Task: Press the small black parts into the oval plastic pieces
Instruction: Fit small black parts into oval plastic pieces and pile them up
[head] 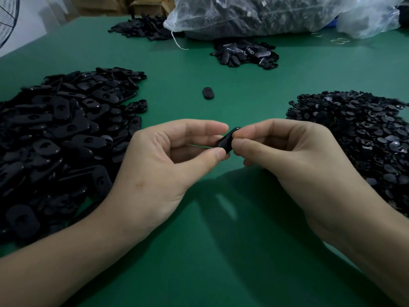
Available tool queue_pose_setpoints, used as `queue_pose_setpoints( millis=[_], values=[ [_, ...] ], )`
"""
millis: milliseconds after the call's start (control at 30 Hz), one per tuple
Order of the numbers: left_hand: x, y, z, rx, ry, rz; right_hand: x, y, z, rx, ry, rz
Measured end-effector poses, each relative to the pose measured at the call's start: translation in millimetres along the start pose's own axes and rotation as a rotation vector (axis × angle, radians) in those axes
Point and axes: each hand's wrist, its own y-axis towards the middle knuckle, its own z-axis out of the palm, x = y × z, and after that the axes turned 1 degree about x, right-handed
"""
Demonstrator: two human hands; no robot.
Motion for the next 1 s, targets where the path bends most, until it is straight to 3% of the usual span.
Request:
queue_pose_setpoints(
  millis=[333,600,867,1000],
  values=[
    [0.8,3.5,-3.0,0.032,-0.106,-0.104,3.5,-6.3,3.8,-0.152,-0.706,-0.461],
    [1.6,9.0,-7.6,0.016,-0.201,-0.163,3.8,-7.8,5.9,-0.117,-0.920,-0.543],
    [5.6,11.2,-7.0,0.021,-0.174,-0.158,1.9,-6.0,5.8,-0.025,-0.736,-0.456],
    [6.4,10.4,-5.4,0.010,-0.081,-0.054,3.6,-3.8,3.4,0.017,-0.450,-0.339]
  ],
)
